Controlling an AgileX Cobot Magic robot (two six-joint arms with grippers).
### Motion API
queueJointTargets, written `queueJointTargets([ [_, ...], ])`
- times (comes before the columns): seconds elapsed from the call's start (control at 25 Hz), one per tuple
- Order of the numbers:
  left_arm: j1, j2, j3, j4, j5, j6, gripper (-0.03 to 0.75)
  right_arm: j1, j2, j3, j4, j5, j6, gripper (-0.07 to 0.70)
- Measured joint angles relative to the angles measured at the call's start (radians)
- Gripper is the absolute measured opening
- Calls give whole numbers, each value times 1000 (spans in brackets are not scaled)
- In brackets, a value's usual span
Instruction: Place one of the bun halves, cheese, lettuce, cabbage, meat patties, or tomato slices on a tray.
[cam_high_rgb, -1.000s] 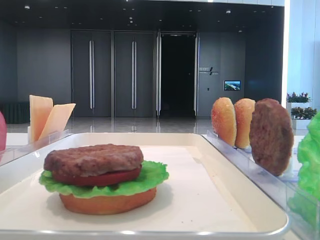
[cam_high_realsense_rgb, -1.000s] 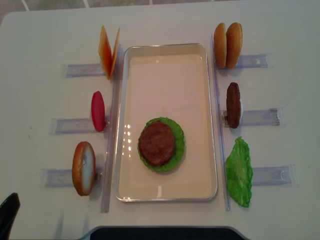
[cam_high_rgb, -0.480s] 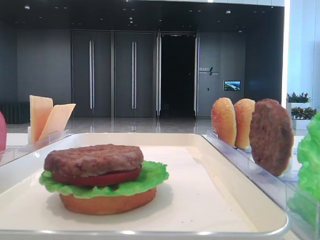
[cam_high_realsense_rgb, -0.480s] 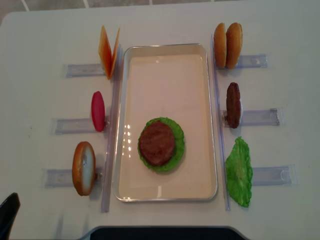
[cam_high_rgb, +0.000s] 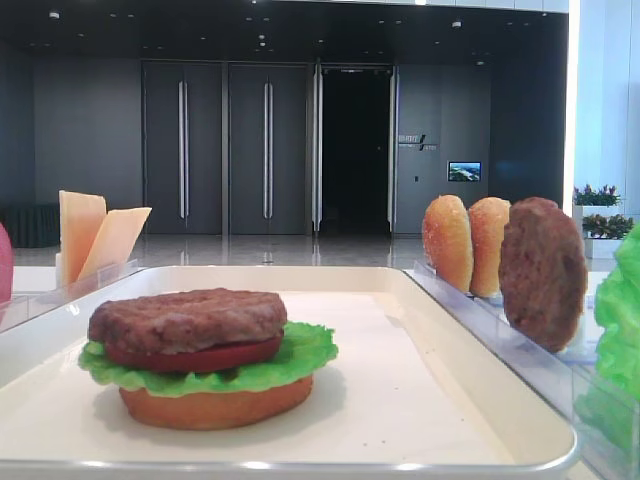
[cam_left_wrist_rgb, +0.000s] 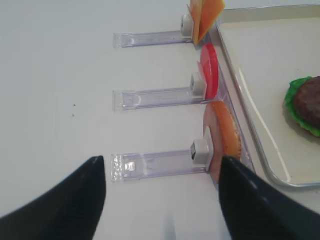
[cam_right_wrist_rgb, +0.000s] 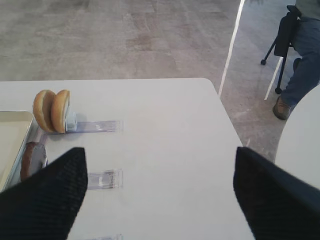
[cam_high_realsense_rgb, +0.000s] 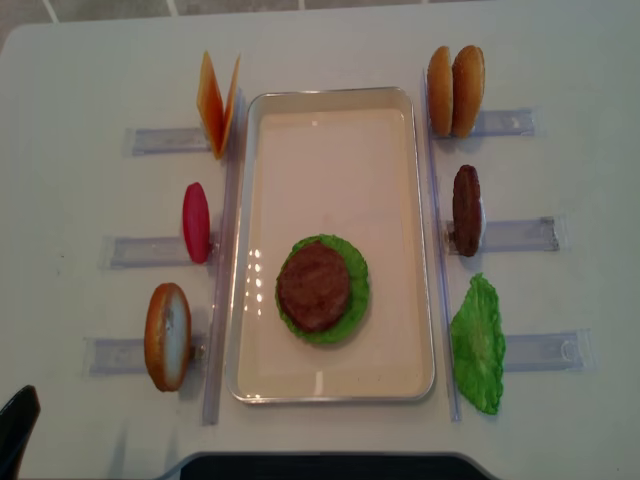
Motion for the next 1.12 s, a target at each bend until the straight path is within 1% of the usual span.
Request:
queueJointTargets([
  [0.24,0,0,0,0,0,0,534,0,-108,104,0,1,-7,592],
  [0.32,0,0,0,0,0,0,534,0,-121,140,19,4,-7,591],
  [0.44,0,0,0,0,0,0,534,0,-122,183,28,28,-7,590],
  [0.68,0,0,0,0,0,0,534,0,-123,205,57,51,-7,581],
  [0.84,0,0,0,0,0,0,534,0,-123,257,65,72,-7,577],
  [0.96,0,0,0,0,0,0,534,0,-123,296,71,74,-8,577],
  [1.12,0,0,0,0,0,0,534,0,-123,297,72,66,-8,577],
])
